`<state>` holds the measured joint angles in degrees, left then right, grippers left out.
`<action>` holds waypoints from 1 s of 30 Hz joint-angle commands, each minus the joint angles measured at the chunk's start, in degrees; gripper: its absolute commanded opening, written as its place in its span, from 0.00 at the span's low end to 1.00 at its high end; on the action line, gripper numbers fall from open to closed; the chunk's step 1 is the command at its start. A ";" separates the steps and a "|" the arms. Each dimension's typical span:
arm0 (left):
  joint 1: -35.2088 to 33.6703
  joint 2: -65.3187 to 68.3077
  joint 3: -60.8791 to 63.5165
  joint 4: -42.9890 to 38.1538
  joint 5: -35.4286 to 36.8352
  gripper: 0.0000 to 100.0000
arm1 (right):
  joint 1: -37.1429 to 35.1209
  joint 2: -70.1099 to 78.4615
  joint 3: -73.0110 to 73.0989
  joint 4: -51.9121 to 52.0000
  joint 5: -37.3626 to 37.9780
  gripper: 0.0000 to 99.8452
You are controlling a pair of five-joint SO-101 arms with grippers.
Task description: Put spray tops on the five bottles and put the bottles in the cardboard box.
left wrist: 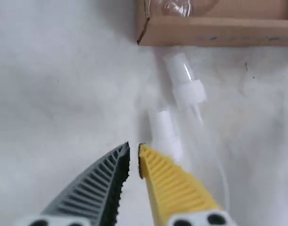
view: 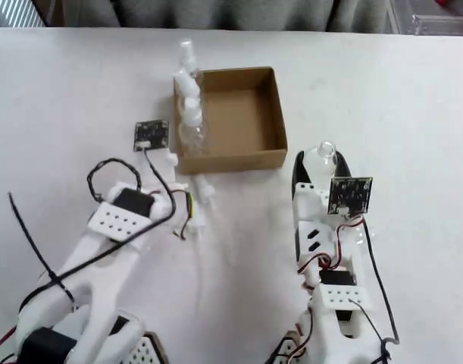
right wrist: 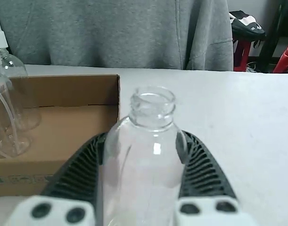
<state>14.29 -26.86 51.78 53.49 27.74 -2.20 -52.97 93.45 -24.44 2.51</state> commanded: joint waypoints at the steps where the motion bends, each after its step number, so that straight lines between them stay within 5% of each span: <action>1: 2.33 1.27 -3.34 -1.14 0.88 0.18 | -0.48 -0.66 -0.79 -1.36 -0.18 0.02; 6: 2.51 3.91 -3.25 -5.63 7.38 0.25 | -0.48 -0.57 -0.79 -1.36 -0.18 0.02; 30: -0.66 24.04 -11.43 -5.98 7.30 0.21 | -0.13 -0.57 -0.70 -1.36 -0.18 0.02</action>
<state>14.02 -3.03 43.43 48.48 34.51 -2.29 -52.97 93.45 -24.44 2.51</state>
